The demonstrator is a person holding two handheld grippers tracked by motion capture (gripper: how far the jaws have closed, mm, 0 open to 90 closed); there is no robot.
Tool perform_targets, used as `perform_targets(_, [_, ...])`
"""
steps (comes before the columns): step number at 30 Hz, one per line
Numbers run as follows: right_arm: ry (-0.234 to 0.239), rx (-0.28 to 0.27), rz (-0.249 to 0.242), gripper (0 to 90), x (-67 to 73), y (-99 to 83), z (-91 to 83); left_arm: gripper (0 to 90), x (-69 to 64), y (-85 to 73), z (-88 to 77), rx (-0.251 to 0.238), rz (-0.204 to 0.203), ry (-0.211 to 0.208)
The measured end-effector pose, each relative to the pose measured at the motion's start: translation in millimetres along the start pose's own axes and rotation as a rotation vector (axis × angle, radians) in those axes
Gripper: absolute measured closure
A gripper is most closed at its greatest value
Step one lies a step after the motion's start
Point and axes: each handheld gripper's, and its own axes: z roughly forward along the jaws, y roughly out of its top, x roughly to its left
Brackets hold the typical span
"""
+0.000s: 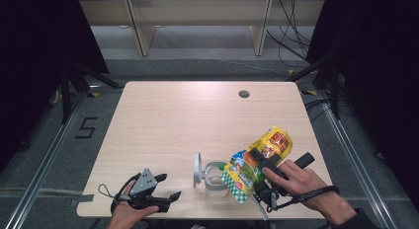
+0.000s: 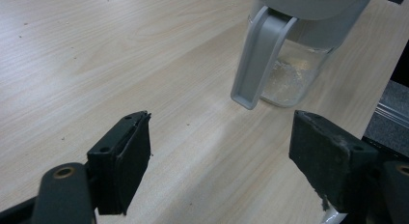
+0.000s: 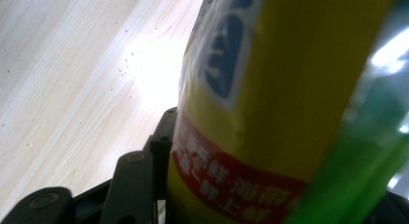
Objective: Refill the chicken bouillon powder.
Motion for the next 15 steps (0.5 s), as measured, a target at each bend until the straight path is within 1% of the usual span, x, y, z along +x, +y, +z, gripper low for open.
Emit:
perform_targets(1, [0.000, -0.001, -0.008, 53.0, -0.4, 0.1, 0.1, 21.9, 0.1, 0.0, 0.0, 0.000, 0.000, 0.000])
perform_targets(2, [0.001, 0.002, -0.008, 53.1, -0.1, 0.2, -0.3, 21.9, -1.6, -0.6, 0.0, -0.001, -0.033, 0.002])
perform_targets(3, [-0.002, 0.004, -0.012, 53.1, -0.1, 0.2, 0.0, 21.9, -1.4, -0.6, -0.2, 0.002, -0.031, 0.006])
perform_targets(4, [0.002, 0.003, -0.042, 53.8, -1.3, -0.4, 0.7, 21.9, -1.4, -0.5, -0.2, 0.001, -0.031, 0.005])
perform_targets(5, [-0.003, 0.008, -0.025, 54.1, 0.4, 0.0, 1.0, 21.9, -1.8, -0.6, -0.1, -0.002, -0.034, 0.002])
perform_targets(6, [-0.003, 0.012, -0.026, 54.2, 0.6, 0.0, 1.2, 21.9, 0.1, 0.0, -0.1, -0.002, 0.000, 0.000])
perform_targets(10, [-0.004, 0.008, -0.030, 54.4, -0.2, 0.3, 1.0, 21.9, 0.1, 0.0, -0.1, -0.001, -0.001, 0.000])
perform_targets(11, [-0.016, 0.011, -0.043, 54.4, -0.2, 0.7, 0.6, 21.9, 0.2, 0.0, -0.1, -0.001, -0.001, 0.000])
perform_targets(12, [-0.016, 0.008, -0.064, 54.4, -1.1, 0.7, 1.0, 21.9, 0.0, -0.1, 0.0, -0.002, -0.003, 0.000])
perform_targets(13, [-0.024, 0.007, -0.074, 54.5, -1.4, 1.0, 1.1, 21.9, 0.0, 0.0, -0.1, -0.002, -0.002, 0.000])
perform_targets(14, [-0.026, 0.008, -0.077, 54.6, -1.7, 1.1, 1.1, 21.9, -1.3, -0.1, 0.6, -0.012, -0.017, -0.001])
perform_targets(15, [-0.026, 0.008, -0.079, 54.8, -2.0, 1.2, 0.9, 21.9, -0.8, -0.1, 0.3, -0.006, -0.010, -0.001])
